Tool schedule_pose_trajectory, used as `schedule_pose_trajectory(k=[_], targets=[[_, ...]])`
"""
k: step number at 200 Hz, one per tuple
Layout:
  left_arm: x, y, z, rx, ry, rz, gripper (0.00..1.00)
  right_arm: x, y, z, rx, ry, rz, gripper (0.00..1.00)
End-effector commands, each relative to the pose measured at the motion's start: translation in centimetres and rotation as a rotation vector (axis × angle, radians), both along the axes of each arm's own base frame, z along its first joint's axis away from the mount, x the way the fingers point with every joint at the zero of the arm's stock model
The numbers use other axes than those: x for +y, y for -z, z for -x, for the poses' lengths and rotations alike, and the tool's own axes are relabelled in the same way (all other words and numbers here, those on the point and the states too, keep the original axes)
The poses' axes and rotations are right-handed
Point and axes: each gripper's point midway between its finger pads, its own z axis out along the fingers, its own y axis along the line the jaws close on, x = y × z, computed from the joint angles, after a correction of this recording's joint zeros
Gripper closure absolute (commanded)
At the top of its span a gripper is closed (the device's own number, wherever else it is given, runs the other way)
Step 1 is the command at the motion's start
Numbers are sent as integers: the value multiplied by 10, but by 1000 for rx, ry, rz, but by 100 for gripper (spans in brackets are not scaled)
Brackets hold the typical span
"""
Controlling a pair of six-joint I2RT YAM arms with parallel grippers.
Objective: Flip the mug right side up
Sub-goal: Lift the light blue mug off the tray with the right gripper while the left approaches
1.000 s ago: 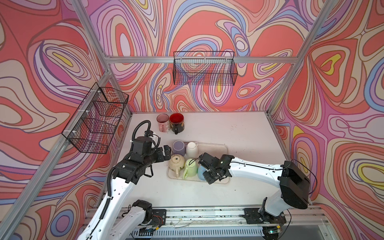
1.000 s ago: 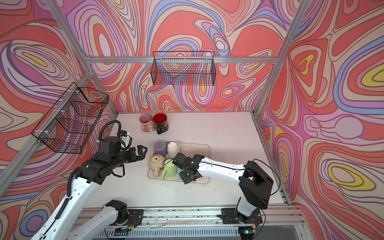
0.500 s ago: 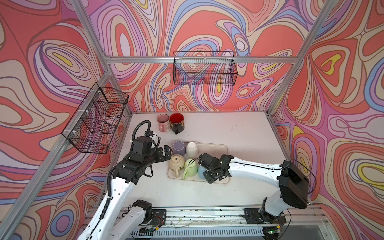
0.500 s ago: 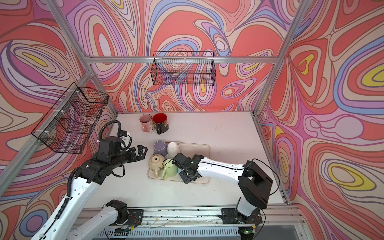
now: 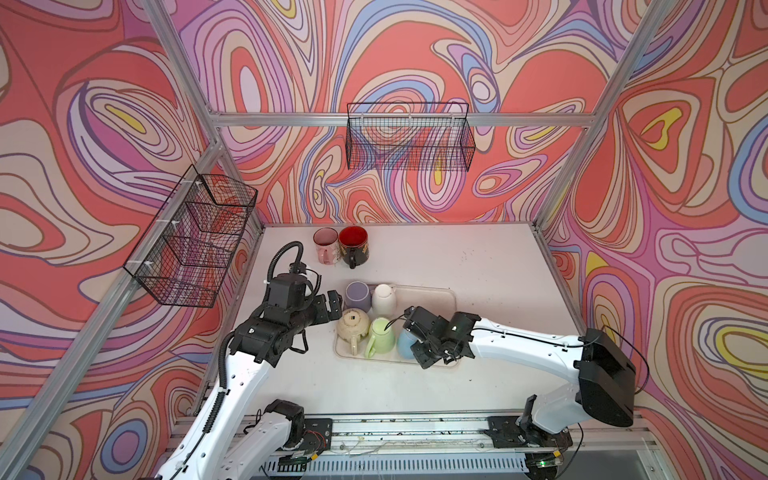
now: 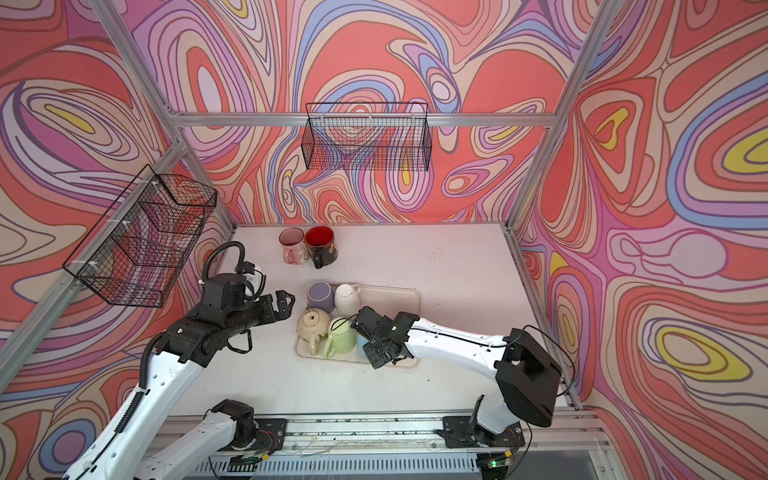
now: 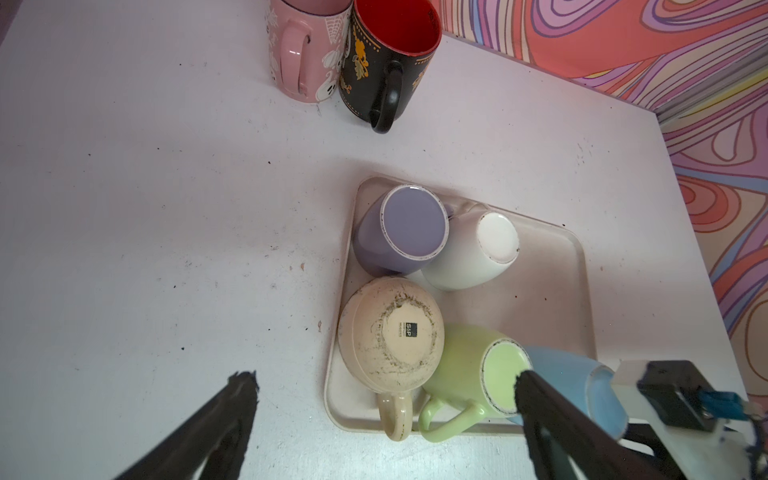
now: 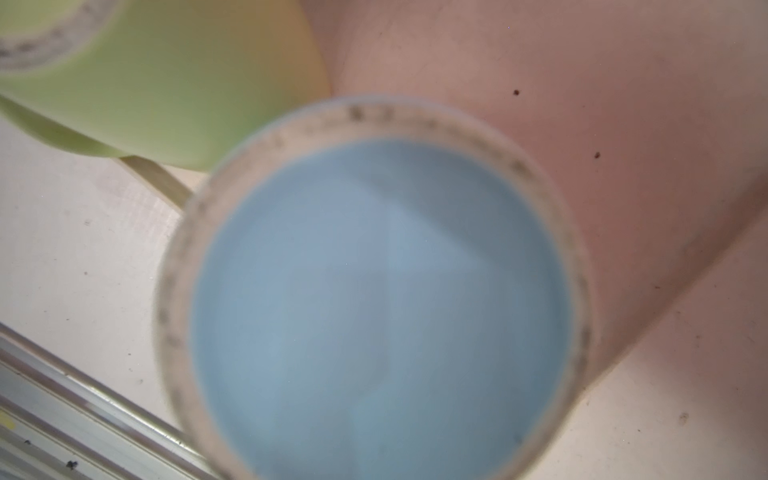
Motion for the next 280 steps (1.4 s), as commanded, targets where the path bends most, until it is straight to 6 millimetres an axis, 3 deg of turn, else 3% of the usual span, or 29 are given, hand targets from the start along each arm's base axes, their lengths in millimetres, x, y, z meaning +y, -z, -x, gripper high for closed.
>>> schedule_pose_trajectory(k=[1, 79, 126, 181, 227, 280], targets=[[7, -3, -5, -12, -45, -13, 0, 12, -31, -13, -97, 35, -125, 100], [-21, -19, 2, -119, 118, 91, 0, 2, -78, -33, -147, 138, -414, 100], [-46, -27, -1, -121, 201, 216, 0, -3, -98, -37, -139, 149, -574, 100], [-62, -41, 0, -155, 239, 347, 0, -11, -119, -44, -150, 159, -718, 100], [-80, -26, 8, -150, 294, 443, 5, -16, -133, -53, -163, 162, -813, 100], [-115, -18, 17, -211, 416, 477, 5, -22, -145, -62, -168, 176, -911, 100]])
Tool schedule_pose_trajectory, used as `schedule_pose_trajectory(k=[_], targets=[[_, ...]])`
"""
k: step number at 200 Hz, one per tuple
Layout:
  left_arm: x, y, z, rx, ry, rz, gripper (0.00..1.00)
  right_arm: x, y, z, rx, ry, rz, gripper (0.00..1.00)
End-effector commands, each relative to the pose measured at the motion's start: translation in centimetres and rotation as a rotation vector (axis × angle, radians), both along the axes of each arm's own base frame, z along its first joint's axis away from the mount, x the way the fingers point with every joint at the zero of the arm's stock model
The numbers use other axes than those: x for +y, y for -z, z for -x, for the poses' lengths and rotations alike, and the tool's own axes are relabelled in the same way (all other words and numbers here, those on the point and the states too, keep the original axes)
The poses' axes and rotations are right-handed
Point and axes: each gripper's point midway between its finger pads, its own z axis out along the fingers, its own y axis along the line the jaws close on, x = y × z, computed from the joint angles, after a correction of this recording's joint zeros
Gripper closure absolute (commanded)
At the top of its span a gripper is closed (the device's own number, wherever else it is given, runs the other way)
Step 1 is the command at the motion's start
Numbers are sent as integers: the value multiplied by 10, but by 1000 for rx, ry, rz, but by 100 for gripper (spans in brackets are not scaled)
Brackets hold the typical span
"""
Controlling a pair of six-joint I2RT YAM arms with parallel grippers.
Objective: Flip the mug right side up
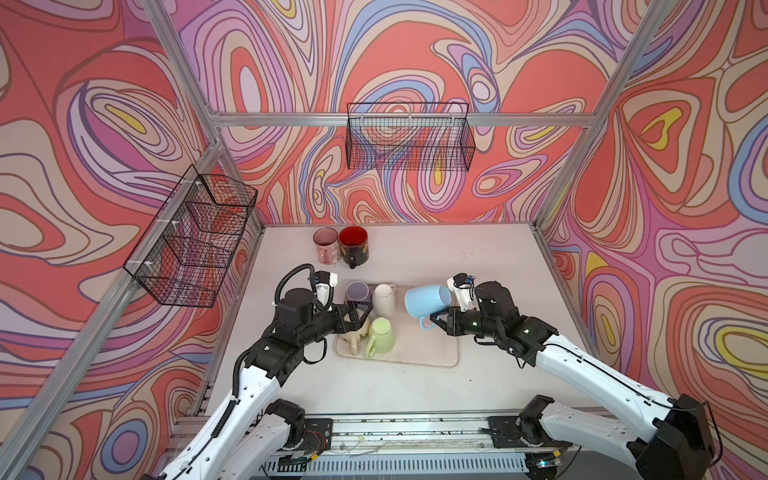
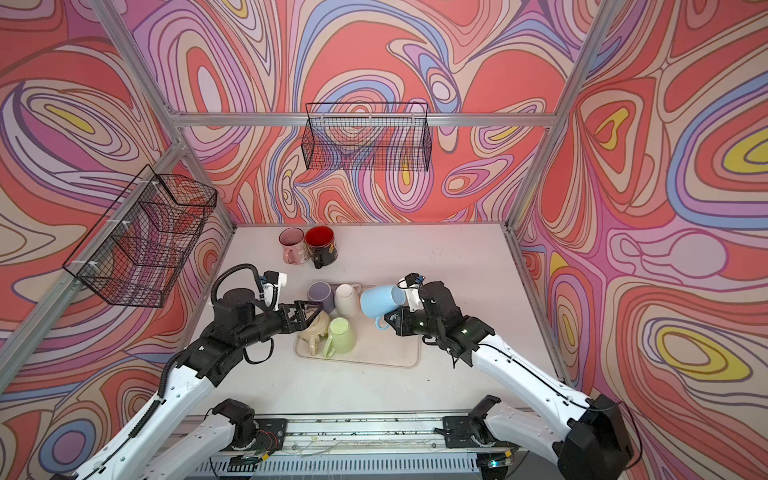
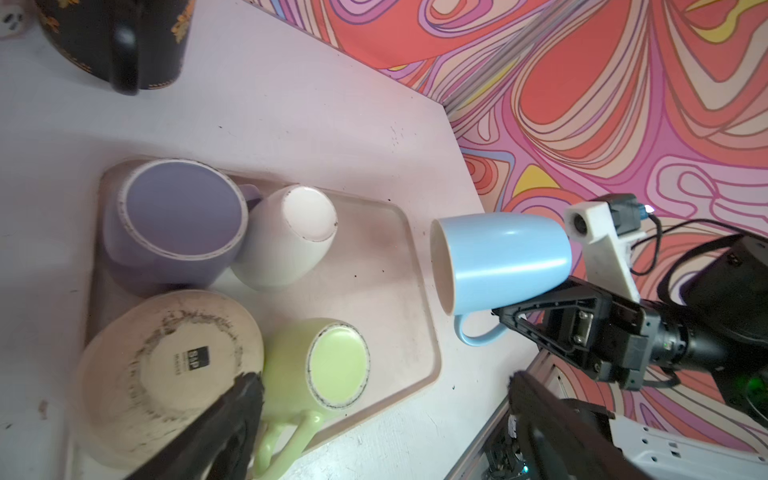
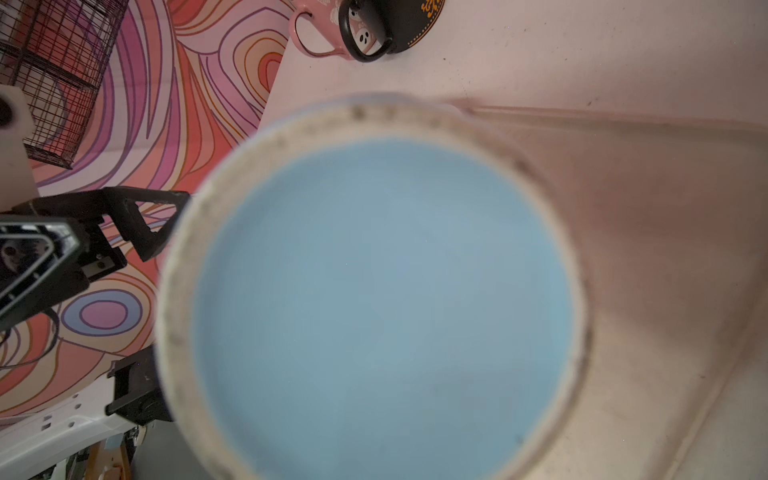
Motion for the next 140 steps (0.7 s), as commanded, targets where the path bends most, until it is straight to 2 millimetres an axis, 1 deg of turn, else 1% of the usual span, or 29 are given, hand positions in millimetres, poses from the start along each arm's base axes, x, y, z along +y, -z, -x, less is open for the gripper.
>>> schedule_pose_trajectory(k=[1, 17, 53, 58, 60, 64, 83, 105, 126, 140], targets=[[-16, -17, -2, -87, 46, 64, 5, 8, -45, -9, -124, -26, -142, 100], [-24, -13, -1, -87, 72, 100, 8, 6, -49, -12, -130, -20, -164, 100], [-40, -12, -1, -116, 129, 169, 14, 1, -57, -19, -148, 3, -200, 100], [-42, -15, -1, -129, 137, 177, 14, 1, -59, -20, -151, 7, -207, 100], [-42, -4, 1, -107, 138, 171, 14, 1, -60, -20, -153, 8, -210, 100], [-43, 0, 2, -105, 143, 172, 14, 0, -61, -21, -154, 10, -214, 100], [-49, 4, 4, -122, 159, 204, 14, -1, -66, -24, -160, 13, -238, 100], [-56, 8, 5, -132, 175, 255, 11, 0, -72, -26, -171, 3, -258, 100], [-63, 8, 5, -144, 196, 303, 10, 3, -81, -27, -193, -19, -283, 100], [-68, 1, 4, -162, 220, 344, 10, 5, -88, -26, -208, -33, -302, 100]])
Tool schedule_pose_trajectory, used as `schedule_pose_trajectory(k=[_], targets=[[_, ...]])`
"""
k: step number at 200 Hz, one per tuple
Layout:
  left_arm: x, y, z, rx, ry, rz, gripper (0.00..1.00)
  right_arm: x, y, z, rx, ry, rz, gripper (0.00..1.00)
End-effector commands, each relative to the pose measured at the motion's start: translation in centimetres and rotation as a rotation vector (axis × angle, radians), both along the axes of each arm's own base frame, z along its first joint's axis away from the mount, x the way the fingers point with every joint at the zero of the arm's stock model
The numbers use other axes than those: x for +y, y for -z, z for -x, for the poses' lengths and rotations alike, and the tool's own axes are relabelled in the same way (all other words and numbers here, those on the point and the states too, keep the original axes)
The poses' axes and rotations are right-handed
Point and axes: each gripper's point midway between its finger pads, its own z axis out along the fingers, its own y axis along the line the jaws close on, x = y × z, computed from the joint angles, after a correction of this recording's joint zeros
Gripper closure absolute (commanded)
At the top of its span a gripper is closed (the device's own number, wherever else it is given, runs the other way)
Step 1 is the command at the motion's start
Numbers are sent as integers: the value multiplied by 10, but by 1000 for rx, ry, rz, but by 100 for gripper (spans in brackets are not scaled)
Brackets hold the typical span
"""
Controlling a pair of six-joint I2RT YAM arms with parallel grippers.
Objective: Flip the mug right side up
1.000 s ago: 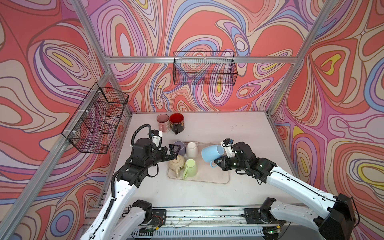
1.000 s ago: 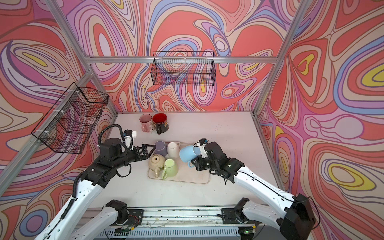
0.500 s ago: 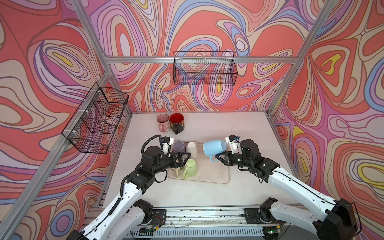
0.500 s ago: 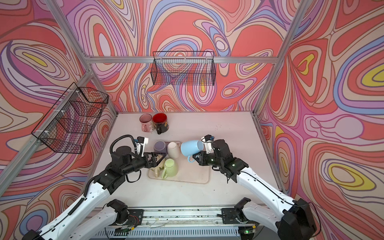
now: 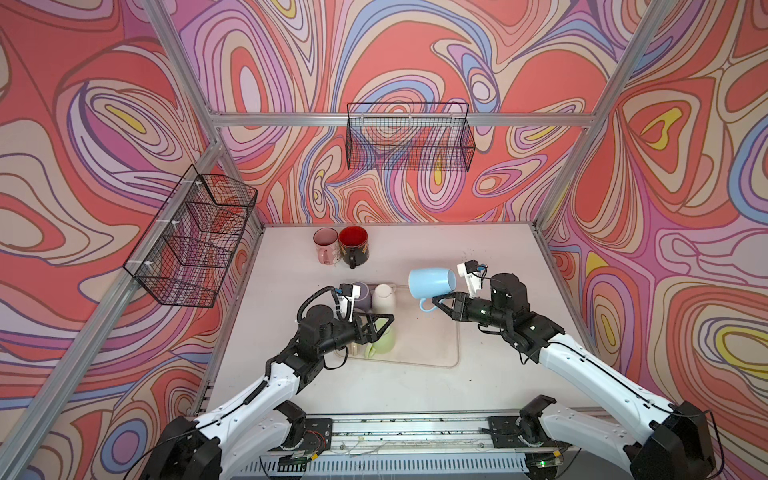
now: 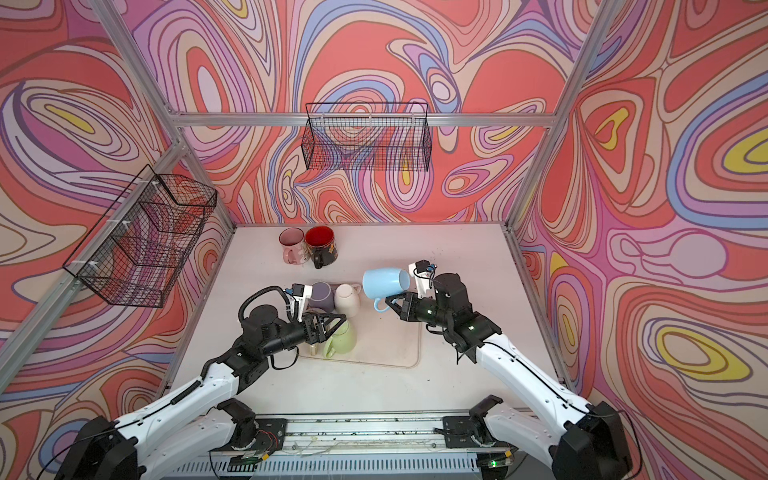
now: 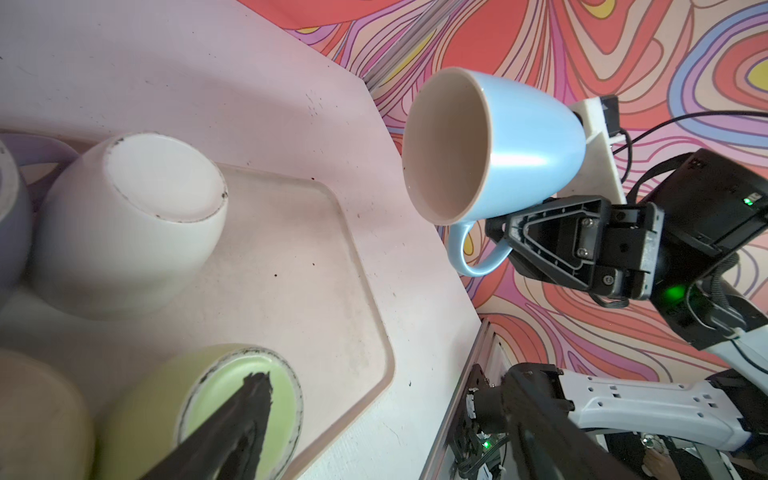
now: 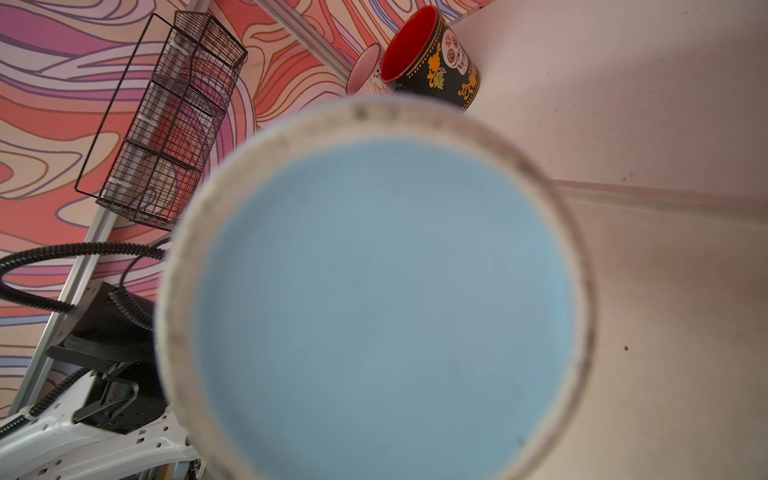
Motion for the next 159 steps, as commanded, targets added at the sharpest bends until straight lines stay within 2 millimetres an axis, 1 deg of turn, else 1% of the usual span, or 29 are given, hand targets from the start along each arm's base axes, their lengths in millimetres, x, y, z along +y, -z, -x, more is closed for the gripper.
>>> schedule_pose_trajectory(k=[1, 15, 41, 73, 90, 106, 126, 159], targets=[[-11, -38, -1, -113, 44, 144, 10, 8, -46, -3, -147, -46, -99, 100], [-15, -47, -3, -135, 60, 182, 10, 9, -53, -2, -161, -58, -116, 100], [-23, -57, -6, -149, 93, 209, 10, 15, -60, -1, -170, -95, -139, 100], [-27, -67, -10, -179, 107, 227, 10, 24, -72, -2, -178, -141, -195, 100], [-29, -75, -11, -197, 120, 244, 10, 28, -75, -4, -175, -159, -208, 100], [-31, -79, -12, -199, 125, 258, 10, 29, -76, -7, -176, -158, -211, 100], [-34, -84, -12, -209, 141, 288, 10, 31, -84, -8, -190, -162, -234, 100], [-40, -91, -14, -211, 172, 330, 13, 35, -91, -10, -197, -179, -261, 100]])
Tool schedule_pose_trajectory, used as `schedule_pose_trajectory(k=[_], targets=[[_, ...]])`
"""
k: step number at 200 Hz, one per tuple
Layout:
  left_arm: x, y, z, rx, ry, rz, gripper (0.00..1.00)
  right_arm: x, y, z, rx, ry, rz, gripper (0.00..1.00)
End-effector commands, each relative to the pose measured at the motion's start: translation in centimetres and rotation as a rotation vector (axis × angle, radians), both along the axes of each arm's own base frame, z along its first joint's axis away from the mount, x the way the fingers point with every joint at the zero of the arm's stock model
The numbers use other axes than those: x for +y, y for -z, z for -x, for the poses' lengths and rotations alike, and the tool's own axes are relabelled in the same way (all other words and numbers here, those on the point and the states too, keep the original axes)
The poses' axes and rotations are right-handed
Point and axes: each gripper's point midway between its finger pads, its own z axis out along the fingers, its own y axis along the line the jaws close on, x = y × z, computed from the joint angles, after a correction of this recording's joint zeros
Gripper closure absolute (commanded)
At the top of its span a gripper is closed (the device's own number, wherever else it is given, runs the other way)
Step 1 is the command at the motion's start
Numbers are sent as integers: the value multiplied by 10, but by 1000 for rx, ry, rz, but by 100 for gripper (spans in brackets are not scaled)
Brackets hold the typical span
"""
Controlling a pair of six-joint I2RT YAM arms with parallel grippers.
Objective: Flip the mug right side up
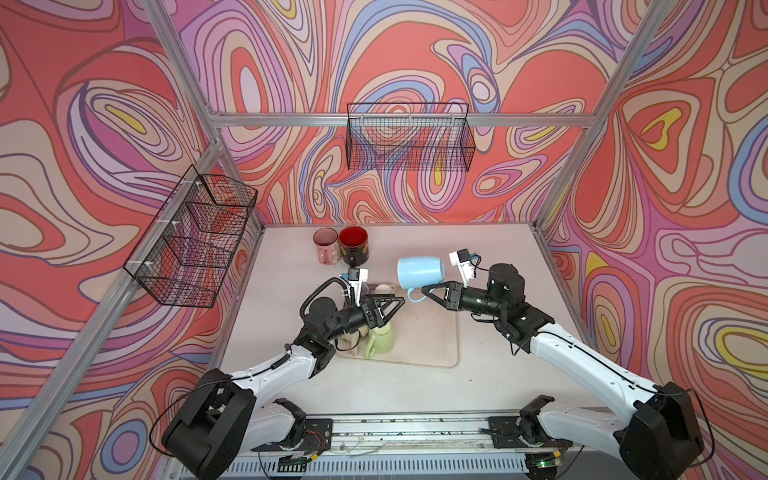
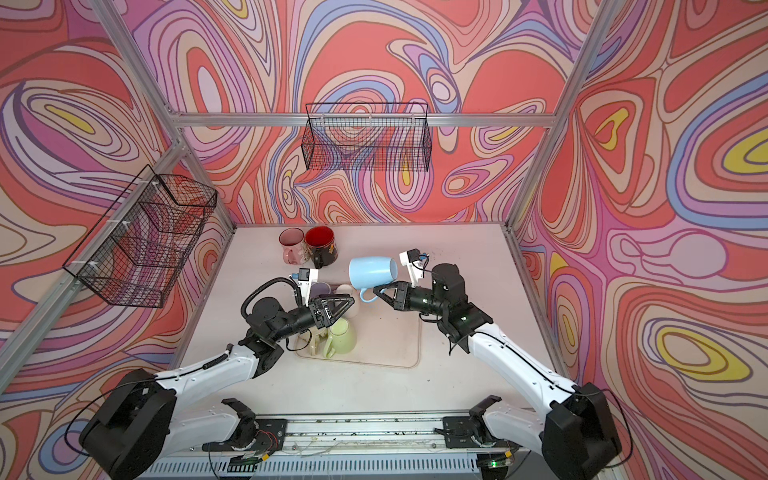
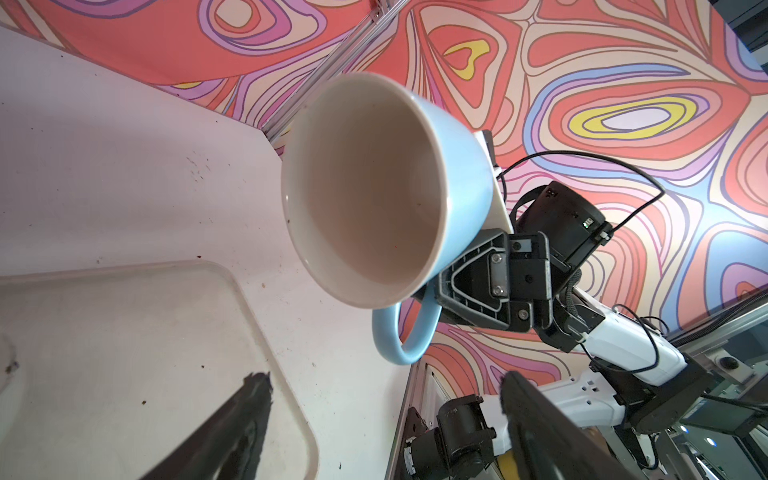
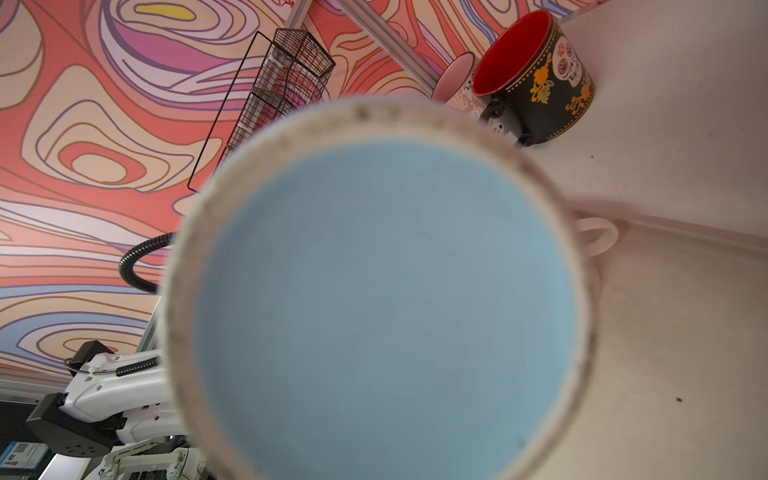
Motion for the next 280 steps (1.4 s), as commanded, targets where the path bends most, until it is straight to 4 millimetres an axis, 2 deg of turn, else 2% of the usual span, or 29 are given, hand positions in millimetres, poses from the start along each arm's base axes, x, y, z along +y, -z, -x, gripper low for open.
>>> schedule_pose_trajectory(k=[1, 39, 42, 66, 144, 181, 223, 280], targets=[[-7, -32, 4, -76, 54, 84, 13, 6, -52, -2, -155, -34, -99, 100], [-14, -39, 0, -77, 71, 100, 15, 7, -58, -1, -166, -47, -116, 100], [-15, -52, -3, -103, 72, 116, 15, 7, -58, -1, -166, -47, -117, 100], [-20, -65, -3, -120, 89, 130, 17, 7, -59, 2, -165, -53, -131, 100], [-33, -64, -3, -108, 109, 140, 24, 8, -60, 5, -168, -69, -157, 100], [-34, -68, -4, -116, 114, 149, 33, 10, -54, 7, -157, -94, -161, 100], [-34, -70, -5, -121, 110, 150, 44, 9, -38, 11, -129, -101, -152, 100], [-37, -67, -7, -108, 113, 150, 68, 8, -29, 13, -120, -100, -145, 100]])
